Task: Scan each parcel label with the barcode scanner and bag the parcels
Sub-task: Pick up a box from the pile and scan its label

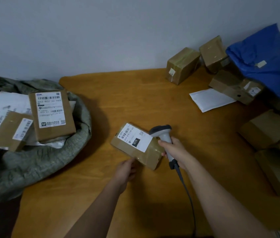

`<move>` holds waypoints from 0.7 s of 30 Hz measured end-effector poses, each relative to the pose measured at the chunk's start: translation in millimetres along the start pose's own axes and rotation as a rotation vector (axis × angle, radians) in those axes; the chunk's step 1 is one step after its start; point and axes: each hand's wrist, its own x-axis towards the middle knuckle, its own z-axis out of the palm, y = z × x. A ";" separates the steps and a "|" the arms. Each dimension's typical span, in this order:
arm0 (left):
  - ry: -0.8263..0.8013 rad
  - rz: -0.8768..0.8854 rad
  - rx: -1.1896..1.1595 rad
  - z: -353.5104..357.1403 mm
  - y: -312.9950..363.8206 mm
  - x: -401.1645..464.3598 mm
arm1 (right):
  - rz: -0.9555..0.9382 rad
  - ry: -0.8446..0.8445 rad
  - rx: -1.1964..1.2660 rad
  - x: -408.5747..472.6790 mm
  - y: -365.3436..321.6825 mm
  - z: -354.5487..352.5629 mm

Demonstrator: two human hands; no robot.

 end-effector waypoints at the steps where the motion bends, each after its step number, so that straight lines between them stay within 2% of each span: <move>1: -0.016 0.003 -0.017 1.7 -0.2 -3.5 | 0.001 -0.008 0.003 -2.5 2.7 -1.4; 11: -0.028 0.021 -0.209 7.8 8.4 -18.5 | 0.063 -0.063 0.027 -26.5 15.5 -7.9; 15: 0.029 0.021 -0.247 12.7 11.7 -22.2 | 0.052 -0.023 0.059 -30.3 0.0 -10.6; 21: -0.004 0.010 -0.264 16.2 15.3 -27.8 | -0.040 -0.006 0.029 -54.9 -50.0 -26.0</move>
